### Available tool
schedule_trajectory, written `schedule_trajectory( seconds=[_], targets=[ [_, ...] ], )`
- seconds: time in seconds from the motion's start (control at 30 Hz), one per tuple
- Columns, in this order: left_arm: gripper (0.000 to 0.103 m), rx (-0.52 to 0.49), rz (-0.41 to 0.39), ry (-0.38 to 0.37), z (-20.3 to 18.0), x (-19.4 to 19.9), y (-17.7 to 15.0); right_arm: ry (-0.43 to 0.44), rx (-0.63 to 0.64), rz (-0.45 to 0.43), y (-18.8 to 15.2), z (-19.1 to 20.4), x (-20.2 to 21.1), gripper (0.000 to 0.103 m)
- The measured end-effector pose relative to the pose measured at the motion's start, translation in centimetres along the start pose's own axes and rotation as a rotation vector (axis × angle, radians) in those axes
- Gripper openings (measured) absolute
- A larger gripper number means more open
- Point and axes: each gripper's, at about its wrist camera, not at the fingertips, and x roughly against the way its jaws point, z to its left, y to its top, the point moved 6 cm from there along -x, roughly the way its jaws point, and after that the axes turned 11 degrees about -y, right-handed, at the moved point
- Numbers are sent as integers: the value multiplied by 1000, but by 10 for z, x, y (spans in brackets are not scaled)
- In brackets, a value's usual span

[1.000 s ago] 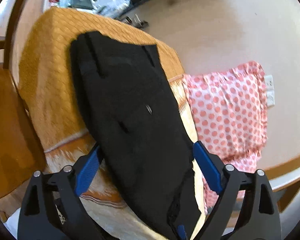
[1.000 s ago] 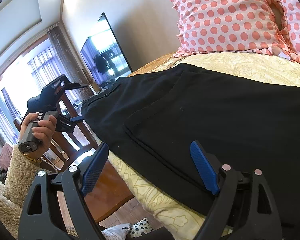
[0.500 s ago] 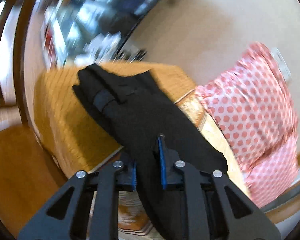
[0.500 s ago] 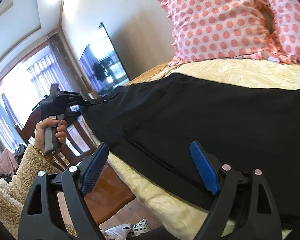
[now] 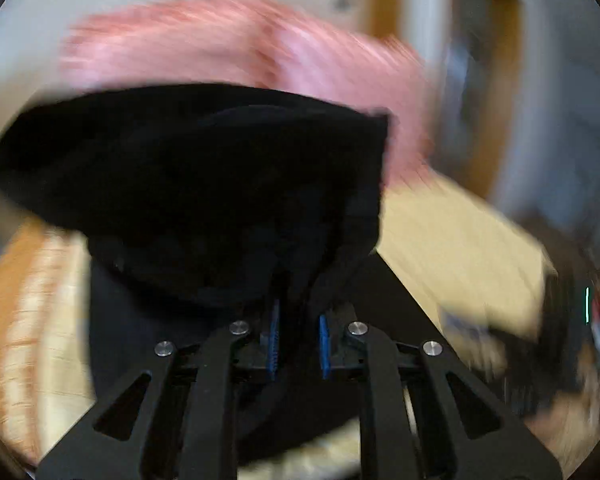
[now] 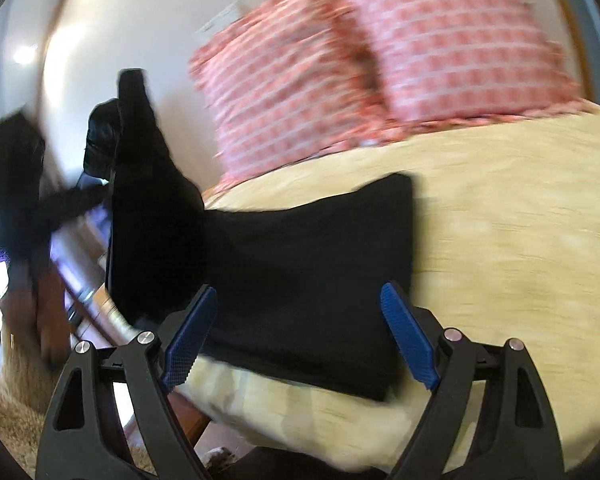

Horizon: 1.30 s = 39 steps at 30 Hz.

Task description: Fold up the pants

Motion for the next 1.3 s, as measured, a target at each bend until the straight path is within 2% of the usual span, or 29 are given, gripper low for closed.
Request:
schedule_trajectory(
  seconds=[0.1, 0.13, 0.2, 0.33, 0.5, 0.53, 0.67, 0.7, 0.73, 0.77, 0.83, 0.9, 0.93, 0.97, 1.0, 1.03, 1.07, 1.13, 1.23, 1.3],
  targets=[
    [15, -34, 168, -23, -19, -43, -49, -46, -52, -14, 4, -27, 6, 87],
    [15, -28, 175, -29, -19, -48, -56, -61, -68, -20, 6, -35, 8, 87],
    [16, -27, 151, -16, -20, -44, -58, -77, -92, -28, 9, -45, 11, 87],
    [14, 33, 119, -54, -14, -34, -53, -70, -123, -51, 16, -50, 12, 87],
    [14, 4, 2, -61, -37, -18, -27, -79, -133, -47, 14, -52, 12, 87],
    [14, 2, 1, -74, -42, -19, -29, -79, -136, -45, 14, -52, 12, 87],
    [16, -10, 112, -73, -43, -47, -63, -83, -129, -48, 16, -52, 12, 87],
    [16, -46, 87, -59, -46, -43, -67, -80, -123, -50, 19, -49, 11, 87],
    [20, -60, 89, -68, -48, -42, -67, -75, -118, -55, 21, -47, 12, 87],
    [29, -61, 86, -101, -50, -38, -66, -65, -109, -62, 25, -43, 12, 87],
    [44, -38, 40, -220, -52, -18, -60, -29, -71, -79, 33, -27, 12, 87],
    [71, -11, -36, -267, -48, 5, -50, 3, -34, -89, 37, -12, 11, 87],
    [93, 10, -114, -240, -37, 22, -42, 36, -5, -91, 39, 1, 8, 87],
    [101, 34, -185, -172, -22, 36, -35, 66, 16, -87, 41, 12, 5, 87],
    [101, 46, -213, -121, -13, 41, -32, 86, 31, -81, 41, 21, 2, 87],
    [101, 69, -215, -19, 5, 42, -28, 109, 50, -65, 41, 32, -3, 87],
    [101, 90, -195, 50, 19, 38, -27, 124, 66, -46, 41, 42, -10, 87],
    [101, 139, -136, 140, 44, 24, -30, 114, 93, -3, 38, 54, -25, 87],
    [101, 211, -11, 196, 66, -1, -45, 35, 87, 112, 23, 49, -48, 87],
    [101, 277, 62, 195, 82, -19, -59, 27, 57, 183, 10, 39, -58, 86]
  ],
)
